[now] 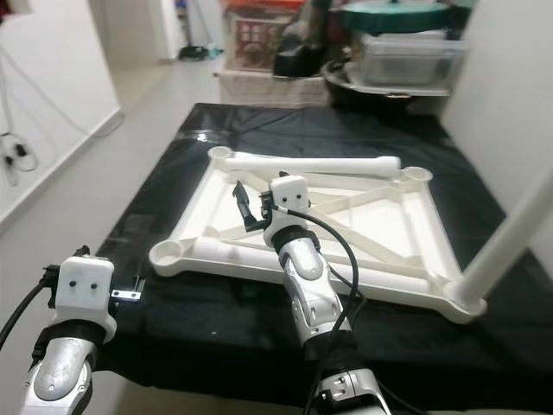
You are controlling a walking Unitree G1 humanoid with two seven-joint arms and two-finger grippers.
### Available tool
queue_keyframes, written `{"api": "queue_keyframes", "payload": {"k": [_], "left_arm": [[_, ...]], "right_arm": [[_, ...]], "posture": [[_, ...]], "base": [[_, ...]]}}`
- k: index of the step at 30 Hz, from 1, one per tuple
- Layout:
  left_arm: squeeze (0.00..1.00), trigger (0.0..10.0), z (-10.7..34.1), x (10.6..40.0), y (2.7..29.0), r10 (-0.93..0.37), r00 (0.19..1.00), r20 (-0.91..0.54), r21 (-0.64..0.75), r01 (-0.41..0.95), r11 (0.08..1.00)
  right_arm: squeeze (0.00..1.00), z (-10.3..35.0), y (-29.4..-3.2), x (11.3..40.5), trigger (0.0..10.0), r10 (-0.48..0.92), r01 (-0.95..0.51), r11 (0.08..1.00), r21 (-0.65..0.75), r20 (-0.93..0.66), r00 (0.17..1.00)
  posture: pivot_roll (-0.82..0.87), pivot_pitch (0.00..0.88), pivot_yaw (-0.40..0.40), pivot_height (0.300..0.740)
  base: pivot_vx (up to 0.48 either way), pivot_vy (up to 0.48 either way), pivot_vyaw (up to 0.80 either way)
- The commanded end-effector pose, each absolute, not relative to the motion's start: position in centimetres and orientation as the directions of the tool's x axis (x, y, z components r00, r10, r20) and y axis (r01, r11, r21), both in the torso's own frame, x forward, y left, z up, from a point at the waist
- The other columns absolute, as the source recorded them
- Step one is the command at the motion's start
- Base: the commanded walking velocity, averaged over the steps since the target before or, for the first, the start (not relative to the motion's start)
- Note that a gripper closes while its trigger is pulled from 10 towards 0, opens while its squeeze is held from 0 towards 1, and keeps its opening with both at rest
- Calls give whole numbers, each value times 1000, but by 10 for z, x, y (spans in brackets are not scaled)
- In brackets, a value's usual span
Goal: Building children table
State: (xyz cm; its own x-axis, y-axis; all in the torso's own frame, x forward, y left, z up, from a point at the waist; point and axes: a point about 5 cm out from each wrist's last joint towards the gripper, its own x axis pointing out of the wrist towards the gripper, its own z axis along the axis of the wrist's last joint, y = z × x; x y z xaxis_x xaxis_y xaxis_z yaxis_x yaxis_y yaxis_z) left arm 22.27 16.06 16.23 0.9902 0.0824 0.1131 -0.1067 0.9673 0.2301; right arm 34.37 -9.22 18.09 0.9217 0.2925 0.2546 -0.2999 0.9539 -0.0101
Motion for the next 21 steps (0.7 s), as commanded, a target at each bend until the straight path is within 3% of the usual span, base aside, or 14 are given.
{"api": "queue_keyframes", "payload": {"k": [1, 4, 5, 8, 16, 21], "left_arm": [[0, 10000, 160, 223, 164, 69, 994, 88, 238, -88, 967], [0, 10000, 162, 232, 172, 10, 999, 50, 252, -22, 967], [0, 10000, 163, 243, 180, -59, 998, -5, 230, 58, 972], [0, 10000, 165, 245, 182, -78, 997, -9, 222, 78, 972], [0, 10000, 172, 264, 222, -123, 982, -141, 102, 138, 985], [0, 10000, 195, 284, 244, -279, 947, -161, -96, 266, 959]], "right_arm": [[0, 183, -89, 345, 10000, 293, -301, 954, -7, 249, 923], [0, 189, -92, 349, 10000, 282, -288, 957, -13, 258, 924], [0, 196, -95, 353, 10000, 272, -277, 961, -23, 269, 924], [0, 198, -96, 353, 10000, 271, -275, 961, -26, 275, 923], [0, 212, -94, 352, 10000, 269, -277, 961, -22, 315, 910], [0, 222, -84, 349, 10000, 284, -300, 954, -3, 337, 898]], "posture": [[37, 28, -39, 740], [37, 47, -33, 740], [36, 57, -30, 740], [37, 62, -26, 740], [46, 99, -21, 740], [57, 154, -2, 740]], "base": [[0, 0, 0], [0, 0, -800], [0, 0, -800], [0, 0, -800], [0, 0, 0], [0, 0, 0]]}}
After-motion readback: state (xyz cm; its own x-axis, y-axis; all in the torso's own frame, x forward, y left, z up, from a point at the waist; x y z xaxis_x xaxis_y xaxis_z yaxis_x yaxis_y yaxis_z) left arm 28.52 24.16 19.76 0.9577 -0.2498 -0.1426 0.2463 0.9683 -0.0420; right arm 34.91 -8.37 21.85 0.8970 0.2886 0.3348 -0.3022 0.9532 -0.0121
